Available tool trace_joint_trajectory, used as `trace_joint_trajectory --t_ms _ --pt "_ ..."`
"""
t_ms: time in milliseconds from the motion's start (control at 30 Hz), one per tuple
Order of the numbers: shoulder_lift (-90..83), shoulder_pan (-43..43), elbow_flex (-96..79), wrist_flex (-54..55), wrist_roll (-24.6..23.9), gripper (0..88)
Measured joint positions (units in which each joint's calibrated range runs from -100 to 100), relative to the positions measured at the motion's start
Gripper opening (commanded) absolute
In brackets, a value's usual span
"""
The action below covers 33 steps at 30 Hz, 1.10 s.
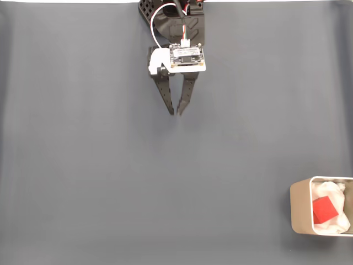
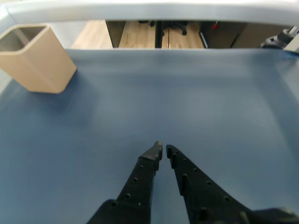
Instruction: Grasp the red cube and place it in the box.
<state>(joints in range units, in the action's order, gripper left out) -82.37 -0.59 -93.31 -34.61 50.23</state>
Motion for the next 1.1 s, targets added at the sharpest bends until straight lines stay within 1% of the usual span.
trace_joint_trajectory --t_ms 67,200,400,533,1100 --pt "-6.77 0.07 -4.43 -4.77 -0.20 0.0" --pt "-16.07 0.07 -5.70 -17.98 -0.68 0.0" --pt "-17.02 0.22 -6.06 -36.75 -0.34 0.0" --pt "-17.63 0.15 -6.06 -39.70 -0.34 0.0" --pt "-17.63 0.15 -6.06 -40.02 -0.34 0.2"
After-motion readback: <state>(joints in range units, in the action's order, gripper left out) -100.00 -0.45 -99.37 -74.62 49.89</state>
